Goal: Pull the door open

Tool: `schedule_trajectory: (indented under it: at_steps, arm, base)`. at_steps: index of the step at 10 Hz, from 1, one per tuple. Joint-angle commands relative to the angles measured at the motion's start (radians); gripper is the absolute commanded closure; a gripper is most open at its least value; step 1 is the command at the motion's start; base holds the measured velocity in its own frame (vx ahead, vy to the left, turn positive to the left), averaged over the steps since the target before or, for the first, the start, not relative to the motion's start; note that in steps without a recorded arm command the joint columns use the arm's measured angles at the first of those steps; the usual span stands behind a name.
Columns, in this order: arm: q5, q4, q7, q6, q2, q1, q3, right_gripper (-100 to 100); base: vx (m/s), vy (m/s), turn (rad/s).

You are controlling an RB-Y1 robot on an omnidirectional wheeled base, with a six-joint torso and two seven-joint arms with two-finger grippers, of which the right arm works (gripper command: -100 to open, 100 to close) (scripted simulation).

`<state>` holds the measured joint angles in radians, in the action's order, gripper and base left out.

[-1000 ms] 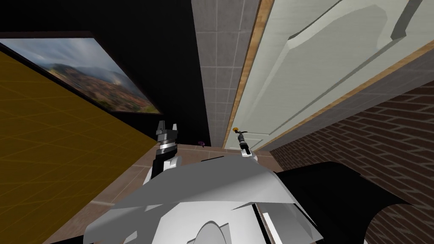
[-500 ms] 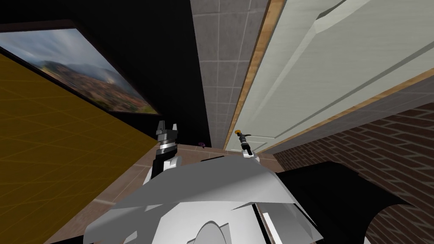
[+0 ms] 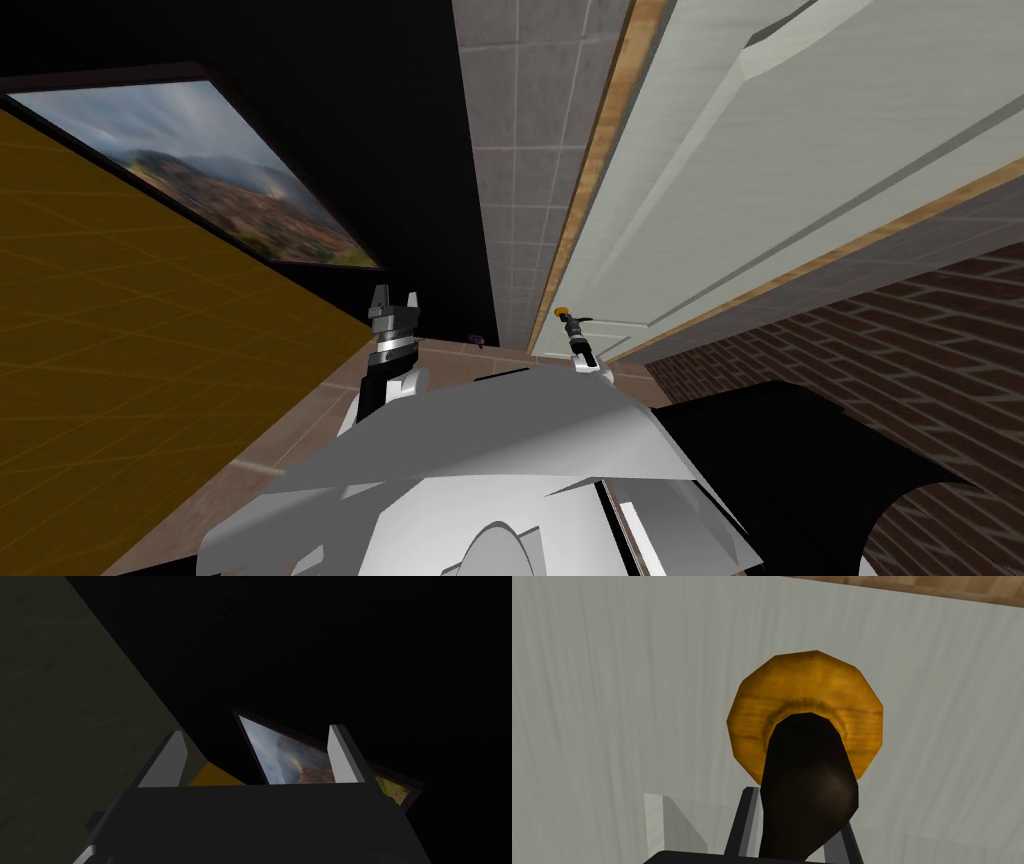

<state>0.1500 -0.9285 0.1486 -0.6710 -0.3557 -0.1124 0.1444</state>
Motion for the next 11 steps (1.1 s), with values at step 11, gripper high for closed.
schedule_trajectory:
  at_steps: [11]
  arm:
    - [-0.027, -0.013, 0.111, -0.097, -0.081, -0.085, -0.094, 100]
  base:
    - [-0.19, -0.044, 0.114]
